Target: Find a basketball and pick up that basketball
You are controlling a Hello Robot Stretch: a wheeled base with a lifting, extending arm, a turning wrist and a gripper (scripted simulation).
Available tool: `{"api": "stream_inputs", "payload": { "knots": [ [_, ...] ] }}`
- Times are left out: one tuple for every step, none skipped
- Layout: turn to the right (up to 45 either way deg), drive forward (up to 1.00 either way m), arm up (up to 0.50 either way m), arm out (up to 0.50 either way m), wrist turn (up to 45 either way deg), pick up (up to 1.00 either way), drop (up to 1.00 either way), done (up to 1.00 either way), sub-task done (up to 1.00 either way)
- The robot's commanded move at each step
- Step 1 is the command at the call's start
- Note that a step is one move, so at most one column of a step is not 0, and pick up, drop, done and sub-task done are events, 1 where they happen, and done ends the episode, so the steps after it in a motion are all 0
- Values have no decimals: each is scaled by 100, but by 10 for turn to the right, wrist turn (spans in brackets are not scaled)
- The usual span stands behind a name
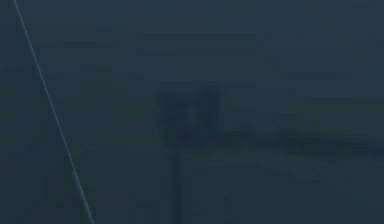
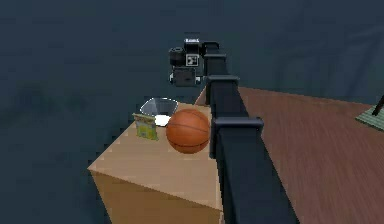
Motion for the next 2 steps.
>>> {"api": "stream_inputs", "payload": {
  "knots": [
    [0,0,-30,0,0,0,0,0,0],
    [0,0,0,0,0,100,0,0,0]
  ]
}}
